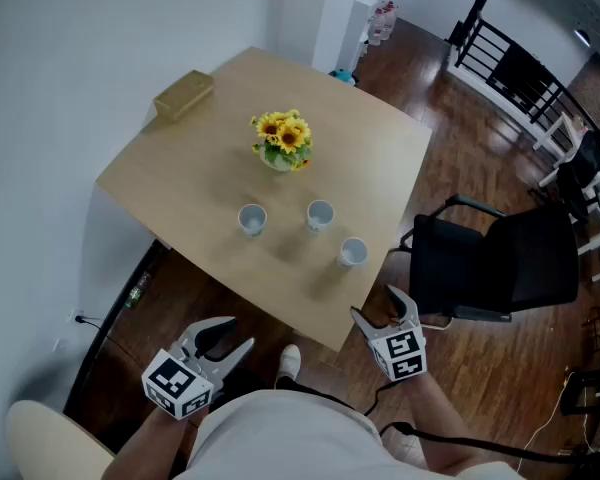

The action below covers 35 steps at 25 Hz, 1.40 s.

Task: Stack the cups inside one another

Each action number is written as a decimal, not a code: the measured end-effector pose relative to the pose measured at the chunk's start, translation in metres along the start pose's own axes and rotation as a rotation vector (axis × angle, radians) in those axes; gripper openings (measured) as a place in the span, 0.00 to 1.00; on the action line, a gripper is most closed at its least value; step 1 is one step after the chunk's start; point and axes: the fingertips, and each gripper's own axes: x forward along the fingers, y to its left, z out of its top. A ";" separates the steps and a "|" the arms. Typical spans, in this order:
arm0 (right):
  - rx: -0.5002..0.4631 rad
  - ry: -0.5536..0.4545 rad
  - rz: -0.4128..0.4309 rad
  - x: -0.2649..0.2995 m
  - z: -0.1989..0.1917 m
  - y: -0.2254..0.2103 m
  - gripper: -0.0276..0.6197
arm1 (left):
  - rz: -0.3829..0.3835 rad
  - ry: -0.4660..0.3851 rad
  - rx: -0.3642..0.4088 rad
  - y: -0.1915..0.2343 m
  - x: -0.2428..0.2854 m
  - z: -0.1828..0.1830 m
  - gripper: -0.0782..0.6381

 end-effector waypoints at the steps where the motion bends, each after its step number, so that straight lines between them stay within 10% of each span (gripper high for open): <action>1: -0.013 0.010 -0.003 0.014 0.001 -0.009 0.60 | 0.006 -0.008 -0.001 0.009 0.007 0.006 0.32; 18: 0.143 0.271 -0.163 0.179 -0.033 -0.080 0.63 | -0.148 0.064 0.043 0.167 0.047 0.065 0.32; 35: 0.182 0.138 -0.313 0.138 0.106 -0.065 0.62 | -0.413 0.070 0.111 0.241 0.046 0.080 0.32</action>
